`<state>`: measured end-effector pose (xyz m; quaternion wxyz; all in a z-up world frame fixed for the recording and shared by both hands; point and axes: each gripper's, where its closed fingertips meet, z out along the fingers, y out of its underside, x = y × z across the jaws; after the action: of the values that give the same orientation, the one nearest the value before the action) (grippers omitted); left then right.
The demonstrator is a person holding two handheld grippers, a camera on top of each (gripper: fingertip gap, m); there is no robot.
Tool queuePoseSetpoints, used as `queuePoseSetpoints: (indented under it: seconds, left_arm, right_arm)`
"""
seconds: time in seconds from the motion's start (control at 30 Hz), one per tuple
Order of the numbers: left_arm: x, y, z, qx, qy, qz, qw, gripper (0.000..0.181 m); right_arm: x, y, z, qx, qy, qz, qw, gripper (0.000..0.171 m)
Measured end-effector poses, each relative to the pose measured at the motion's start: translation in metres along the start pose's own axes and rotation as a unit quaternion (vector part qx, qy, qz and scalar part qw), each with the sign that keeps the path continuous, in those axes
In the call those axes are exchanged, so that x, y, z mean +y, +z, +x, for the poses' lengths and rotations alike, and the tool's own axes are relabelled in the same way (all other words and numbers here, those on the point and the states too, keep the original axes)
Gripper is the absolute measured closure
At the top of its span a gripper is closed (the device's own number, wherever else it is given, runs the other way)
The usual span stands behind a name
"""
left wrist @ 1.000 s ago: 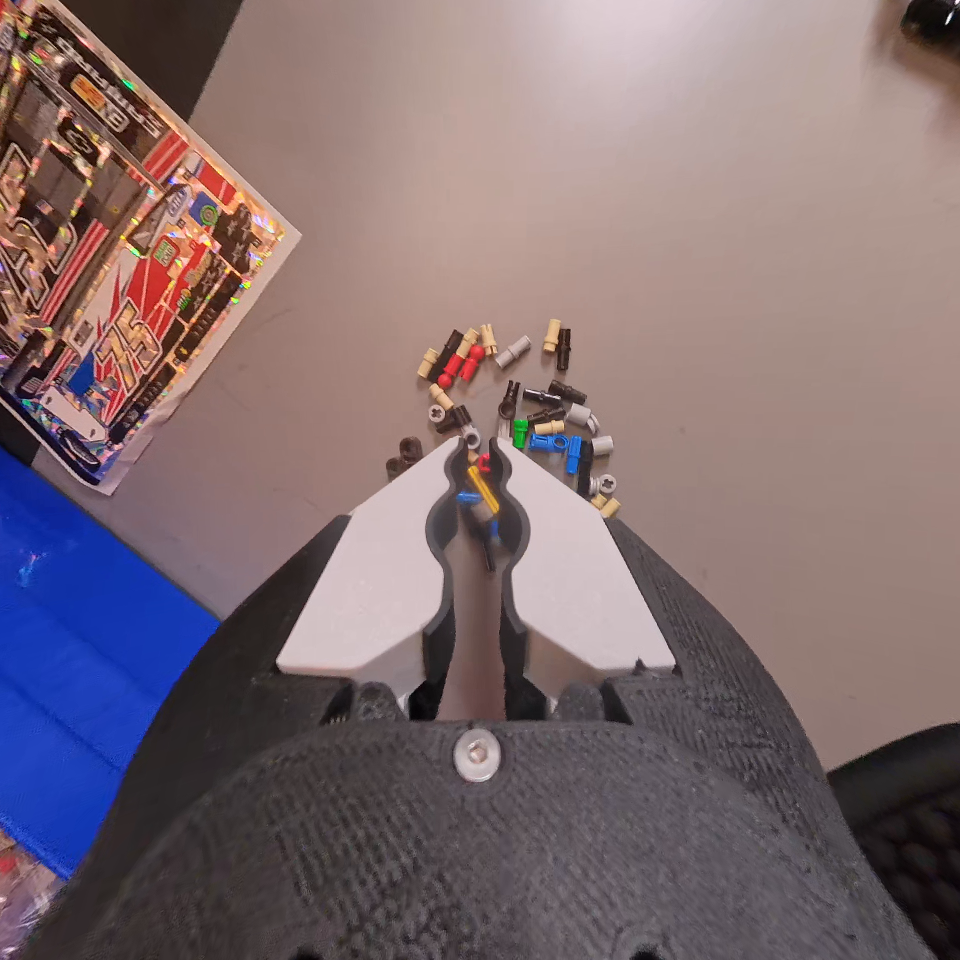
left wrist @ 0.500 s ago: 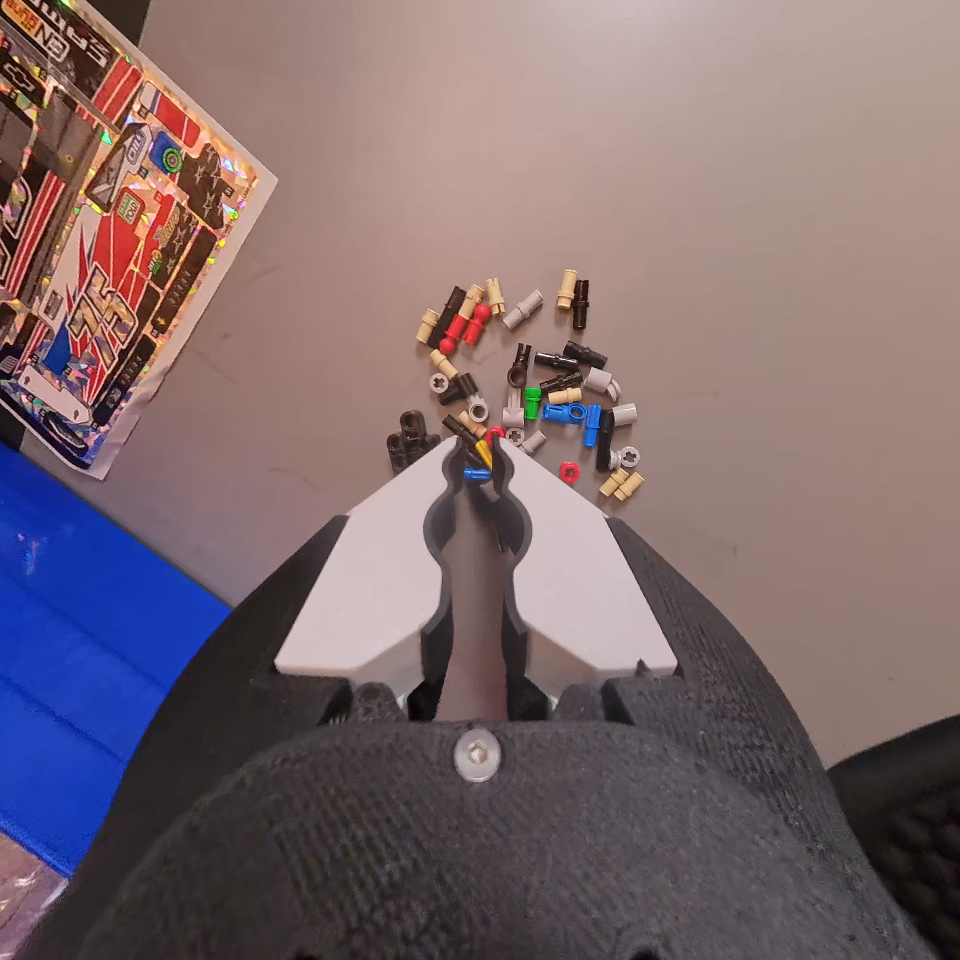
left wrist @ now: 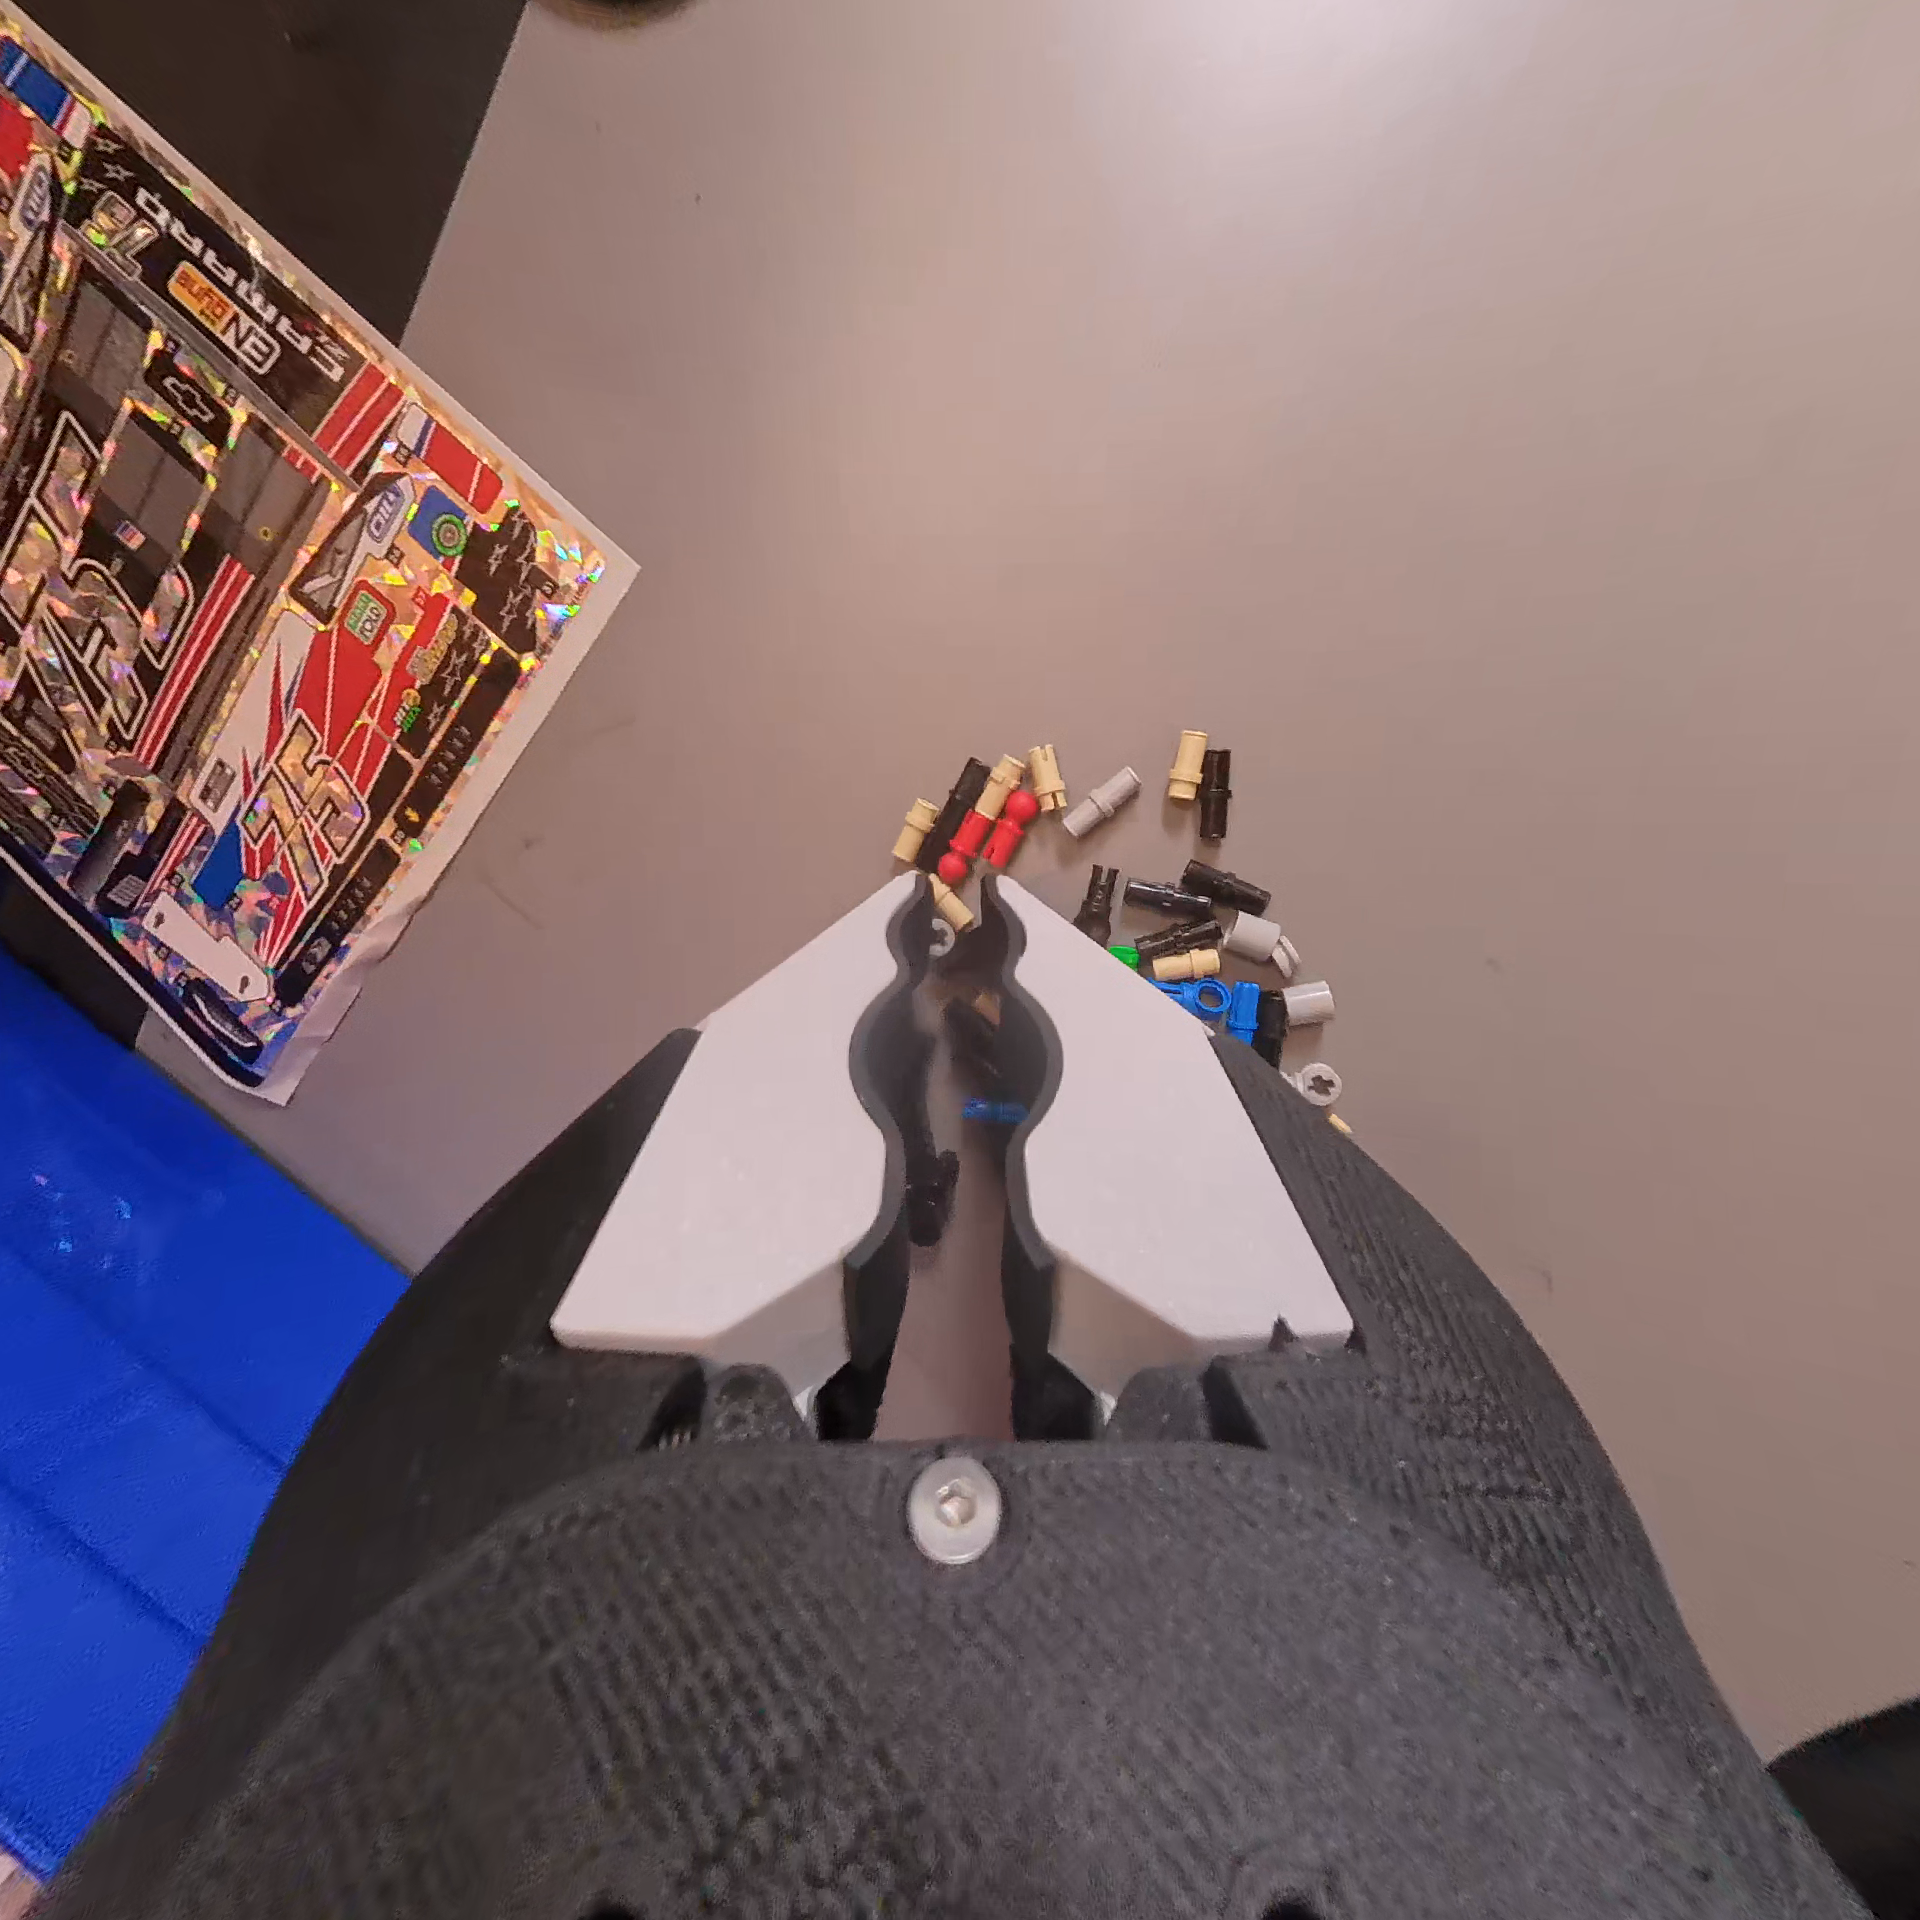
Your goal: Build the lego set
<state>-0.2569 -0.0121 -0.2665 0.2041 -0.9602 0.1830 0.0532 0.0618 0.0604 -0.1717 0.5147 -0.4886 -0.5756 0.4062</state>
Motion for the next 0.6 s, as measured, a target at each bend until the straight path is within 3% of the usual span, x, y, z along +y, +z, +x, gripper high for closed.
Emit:
queuePoseSetpoints:
  seconds: [0.03, 0.6]
  left_arm:
    - [-0.0001, 0.0012, -0.0005, 0.001, 0.003, -0.001, 1.0, 0.174]
    - [0.0005, 0.0076, -0.0015, 0.011, 0.059, -0.006, 0.998, 0.176]
  right_arm:
    - [-0.0002, -0.0004, 0.0003, 0.0, 0.0, 0.0, 1.0, 0.157]
    - [0.0014, -0.0002, -0.0025, -0.009, 0.003, -0.005, 1.0, 0.157]
